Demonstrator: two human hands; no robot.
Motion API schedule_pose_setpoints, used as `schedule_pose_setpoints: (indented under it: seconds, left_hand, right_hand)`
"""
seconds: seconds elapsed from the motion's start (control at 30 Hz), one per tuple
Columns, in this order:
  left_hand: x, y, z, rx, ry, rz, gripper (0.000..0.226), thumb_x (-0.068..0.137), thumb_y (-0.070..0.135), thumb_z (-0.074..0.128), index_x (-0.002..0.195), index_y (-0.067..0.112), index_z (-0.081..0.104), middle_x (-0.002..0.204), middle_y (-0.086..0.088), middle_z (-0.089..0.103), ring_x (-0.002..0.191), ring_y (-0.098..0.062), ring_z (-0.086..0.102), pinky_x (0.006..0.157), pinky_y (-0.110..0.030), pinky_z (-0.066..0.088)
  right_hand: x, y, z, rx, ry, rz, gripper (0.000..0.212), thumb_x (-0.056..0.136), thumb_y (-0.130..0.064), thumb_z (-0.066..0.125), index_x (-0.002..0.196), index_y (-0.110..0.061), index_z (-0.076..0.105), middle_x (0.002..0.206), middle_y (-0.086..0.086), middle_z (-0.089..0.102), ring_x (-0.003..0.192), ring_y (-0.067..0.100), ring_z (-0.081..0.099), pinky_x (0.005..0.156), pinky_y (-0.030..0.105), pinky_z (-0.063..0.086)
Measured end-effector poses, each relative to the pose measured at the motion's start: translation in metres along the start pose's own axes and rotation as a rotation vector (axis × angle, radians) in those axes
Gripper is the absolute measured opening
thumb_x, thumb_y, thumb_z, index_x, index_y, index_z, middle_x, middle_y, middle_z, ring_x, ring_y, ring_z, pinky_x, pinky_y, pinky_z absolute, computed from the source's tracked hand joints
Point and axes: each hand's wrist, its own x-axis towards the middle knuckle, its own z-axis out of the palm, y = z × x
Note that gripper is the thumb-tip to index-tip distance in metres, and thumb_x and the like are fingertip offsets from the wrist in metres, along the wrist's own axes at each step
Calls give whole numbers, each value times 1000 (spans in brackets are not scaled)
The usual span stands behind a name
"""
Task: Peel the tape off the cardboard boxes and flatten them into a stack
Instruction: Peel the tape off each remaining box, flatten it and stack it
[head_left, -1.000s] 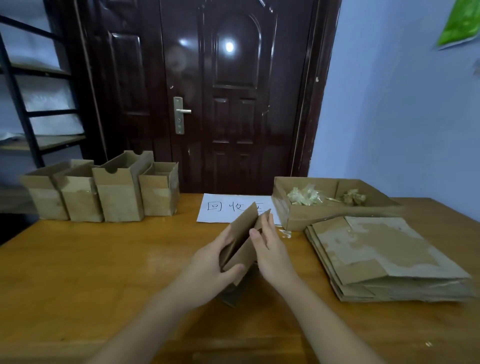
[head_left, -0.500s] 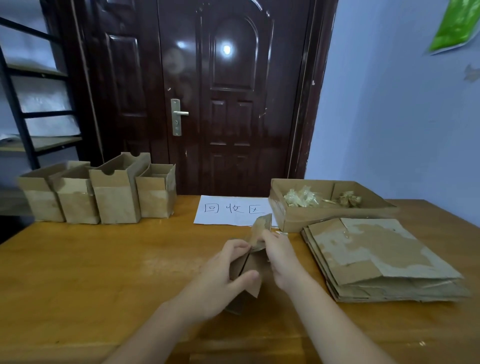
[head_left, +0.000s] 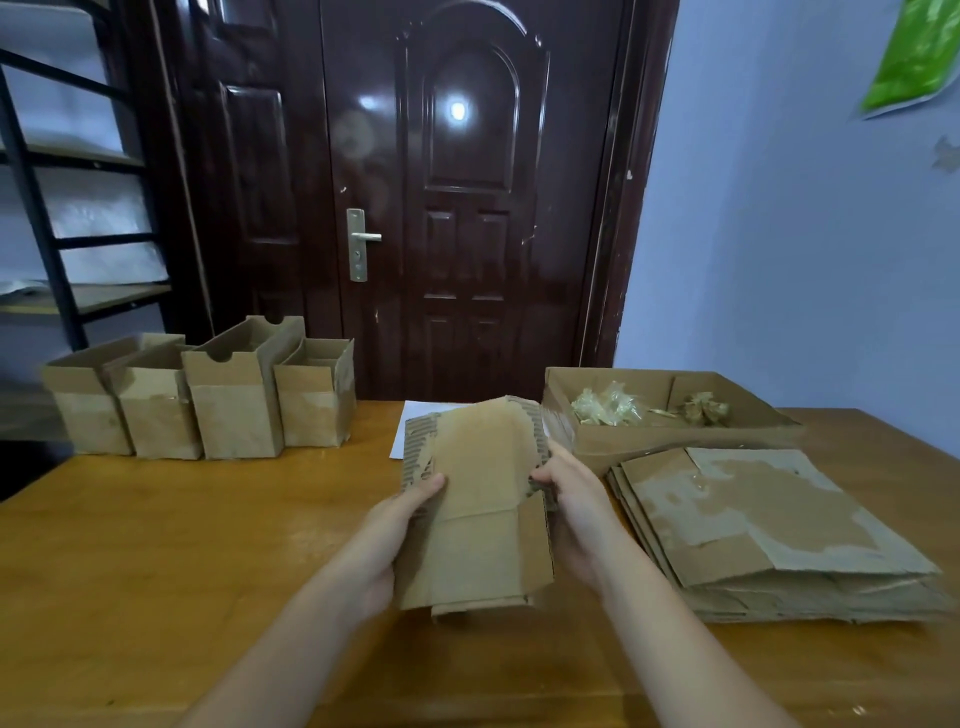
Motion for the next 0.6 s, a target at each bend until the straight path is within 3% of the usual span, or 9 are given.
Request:
schedule_pose_setpoints:
  seconds: [0.1, 0.17, 0.23, 0.3, 0.37, 0.47, 0.6]
  left_hand:
    - [4, -5, -3, 95, 136, 151, 48, 76, 58, 81, 112, 28, 69, 94, 5, 79, 86, -20, 77, 64, -32, 58]
    - [11, -8, -6, 195, 291, 272, 42, 78, 54, 82, 110, 30, 68, 96, 9, 77, 91, -17, 72, 67, -30, 52]
    - [17, -11, -7, 250, 377, 349, 46, 80, 48, 82, 116, 28, 61, 103, 12, 72, 97, -11, 68, 69, -28, 49]
    - [22, -13, -8, 316, 410, 424, 61, 82, 45, 83, 129, 31, 46, 102, 18, 67, 95, -1, 63, 68, -22, 45]
    - [26, -15, -10, 428, 383, 502, 74, 86, 41, 80, 142, 37, 31, 105, 23, 61, 96, 2, 59, 71, -18, 43]
    - [33, -18, -13, 793, 351, 603, 67, 94, 46, 69, 149, 46, 32, 120, 23, 49, 112, -7, 56, 84, -25, 45]
    - [38, -26, -13, 1332, 329, 423, 77, 92, 74, 50, 158, 41, 28, 114, 8, 43, 106, -24, 59, 79, -35, 47]
  right_hand:
    - [3, -1, -5, -144, 31, -24, 52, 99, -5, 49, 135, -43, 50, 101, -3, 78, 87, 14, 75, 66, 28, 59]
    - [6, 2, -9, -305, -3, -41, 55, 101, -24, 59, 150, -40, 40, 119, -13, 73, 103, 7, 71, 77, 23, 56]
    - [8, 6, -12, -461, -61, -85, 80, 91, -46, 72, 156, -47, 26, 149, -29, 42, 128, -3, 50, 96, 21, 45]
    - [6, 7, -13, -706, -152, -208, 95, 79, -50, 82, 149, -64, 19, 145, -49, 21, 133, -17, 32, 107, 17, 37]
    - [8, 13, -15, -961, -174, -323, 105, 79, -39, 85, 157, -52, 17, 158, -39, 9, 145, -13, 16, 118, 23, 24]
    - [15, 24, -20, -1096, -174, -338, 98, 80, -27, 86, 160, -33, 29, 164, -26, 12, 150, -4, 14, 121, 25, 16]
    - [24, 44, -27, -1193, -211, -195, 88, 82, -26, 84, 157, -24, 37, 165, -15, 25, 152, 8, 22, 121, 24, 15]
